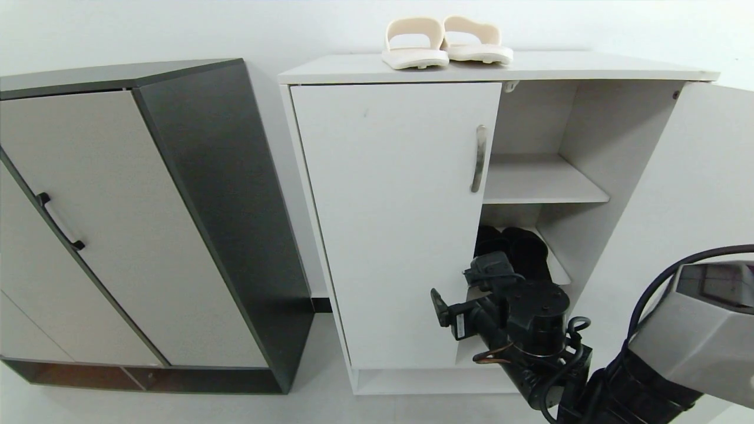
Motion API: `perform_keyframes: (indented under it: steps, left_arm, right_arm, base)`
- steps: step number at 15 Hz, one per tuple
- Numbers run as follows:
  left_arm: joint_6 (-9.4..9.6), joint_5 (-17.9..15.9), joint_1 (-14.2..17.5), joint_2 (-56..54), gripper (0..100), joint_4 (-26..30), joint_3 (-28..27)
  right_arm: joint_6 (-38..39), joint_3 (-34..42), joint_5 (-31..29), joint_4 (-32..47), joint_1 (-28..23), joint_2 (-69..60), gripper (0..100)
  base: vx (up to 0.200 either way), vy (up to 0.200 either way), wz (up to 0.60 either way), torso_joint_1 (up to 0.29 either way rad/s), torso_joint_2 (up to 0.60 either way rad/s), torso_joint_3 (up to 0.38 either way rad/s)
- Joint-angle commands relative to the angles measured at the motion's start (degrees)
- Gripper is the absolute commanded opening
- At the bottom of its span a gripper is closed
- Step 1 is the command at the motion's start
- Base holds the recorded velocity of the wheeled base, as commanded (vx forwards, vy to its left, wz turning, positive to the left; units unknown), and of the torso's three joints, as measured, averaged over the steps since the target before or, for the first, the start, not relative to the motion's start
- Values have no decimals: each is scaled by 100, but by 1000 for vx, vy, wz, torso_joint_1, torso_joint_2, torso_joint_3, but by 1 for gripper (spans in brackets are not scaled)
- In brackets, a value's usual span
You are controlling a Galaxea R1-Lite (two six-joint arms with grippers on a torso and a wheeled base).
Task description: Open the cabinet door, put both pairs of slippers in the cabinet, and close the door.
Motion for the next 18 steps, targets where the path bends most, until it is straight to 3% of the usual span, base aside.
perform_keyframes:
  steps: [1, 7, 18]
  left_arm:
    - [-2, -2, 0, 0, 0, 0, 0]
    - [-2, 7, 0, 0, 0, 0, 0]
    - [-2, 7, 0, 0, 0, 0, 0]
  right_arm:
    - [-15, 64, 1, -45, -60, 200, 100]
    - [-68, 73, 1, -45, -60, 200, 100]
    - [-77, 91, 1, -54, -51, 182, 100]
  base:
    - [0, 0, 0, 0, 0, 0]
    - [0, 0, 0, 8, -108, -166]
    - [0, 0, 0, 110, -488, -345]
